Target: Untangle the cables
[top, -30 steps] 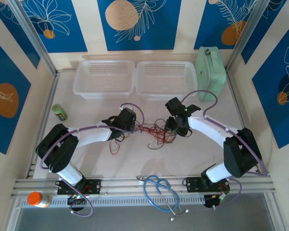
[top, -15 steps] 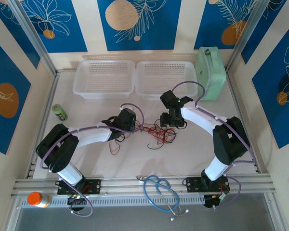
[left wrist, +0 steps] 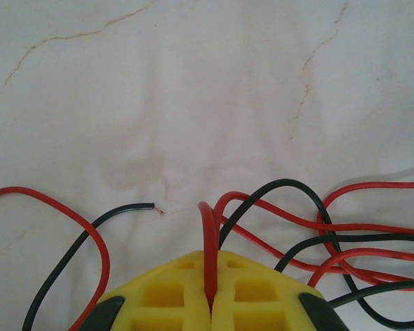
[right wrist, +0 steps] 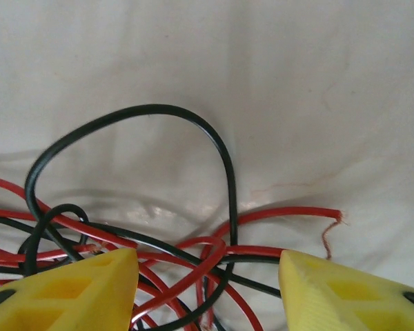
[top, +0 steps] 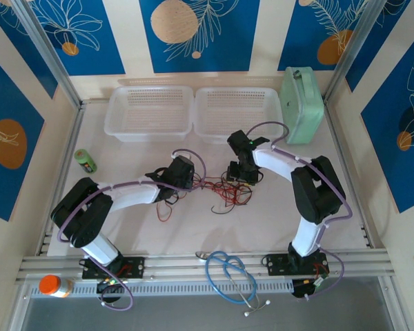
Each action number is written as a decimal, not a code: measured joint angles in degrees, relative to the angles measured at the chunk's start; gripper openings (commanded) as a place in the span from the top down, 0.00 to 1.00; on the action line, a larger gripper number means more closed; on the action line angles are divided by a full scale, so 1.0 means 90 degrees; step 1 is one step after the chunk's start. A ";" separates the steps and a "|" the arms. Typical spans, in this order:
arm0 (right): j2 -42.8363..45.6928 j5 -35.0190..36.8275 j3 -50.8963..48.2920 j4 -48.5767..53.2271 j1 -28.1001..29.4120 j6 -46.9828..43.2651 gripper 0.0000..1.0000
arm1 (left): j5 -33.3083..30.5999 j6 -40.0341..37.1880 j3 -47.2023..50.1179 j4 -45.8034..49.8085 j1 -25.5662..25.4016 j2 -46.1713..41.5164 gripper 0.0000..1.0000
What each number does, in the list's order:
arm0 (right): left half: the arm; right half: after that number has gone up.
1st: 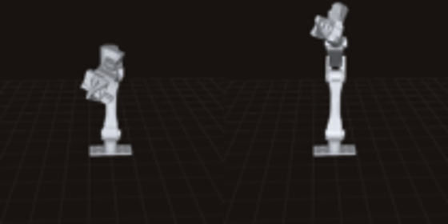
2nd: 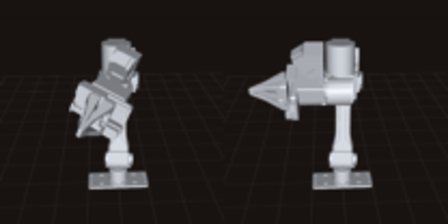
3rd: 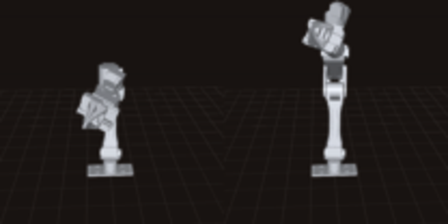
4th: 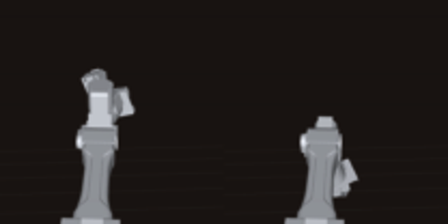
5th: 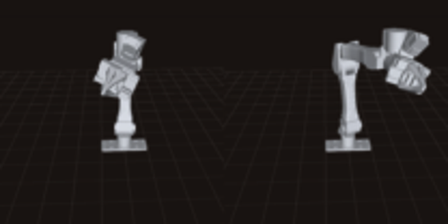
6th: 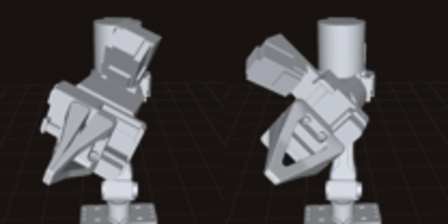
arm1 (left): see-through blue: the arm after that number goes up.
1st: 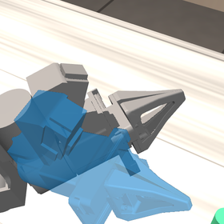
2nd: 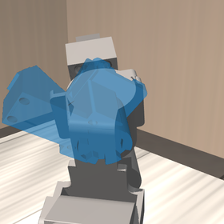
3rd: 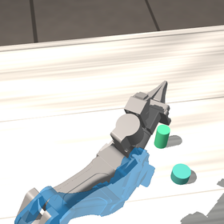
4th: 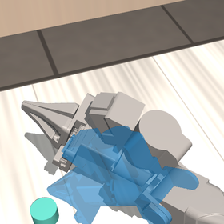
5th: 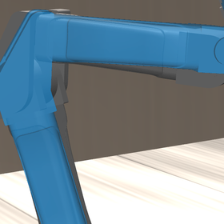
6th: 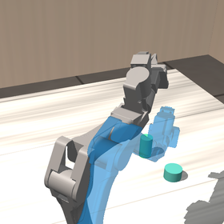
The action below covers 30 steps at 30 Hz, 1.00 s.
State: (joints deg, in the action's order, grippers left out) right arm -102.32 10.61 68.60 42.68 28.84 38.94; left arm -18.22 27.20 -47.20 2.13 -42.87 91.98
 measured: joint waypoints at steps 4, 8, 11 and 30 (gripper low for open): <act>-0.0095 -0.0231 0.0095 -0.0100 0.0002 0.0146 0.49 | -0.0002 0.0000 0.0007 -0.0002 0.0000 0.0000 1.00; -0.0126 -0.0474 0.0117 -0.0172 0.0019 0.0345 0.54 | -0.0002 0.0002 0.0010 -0.0002 0.0000 0.0000 1.00; -0.0126 -0.0631 0.0117 -0.0172 0.0044 0.0459 0.58 | -0.0002 0.0019 0.0019 -0.0005 0.0000 0.0000 1.00; -0.0158 -0.0855 0.0107 -0.0189 0.0027 0.0758 1.00 | -0.0044 0.0114 0.0240 -0.0017 0.0000 -0.0136 1.00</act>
State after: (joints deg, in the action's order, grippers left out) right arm -103.74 2.92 69.56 40.97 29.08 45.76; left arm -18.61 28.23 -45.04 1.98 -42.87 90.76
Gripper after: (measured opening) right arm 0.051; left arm 0.050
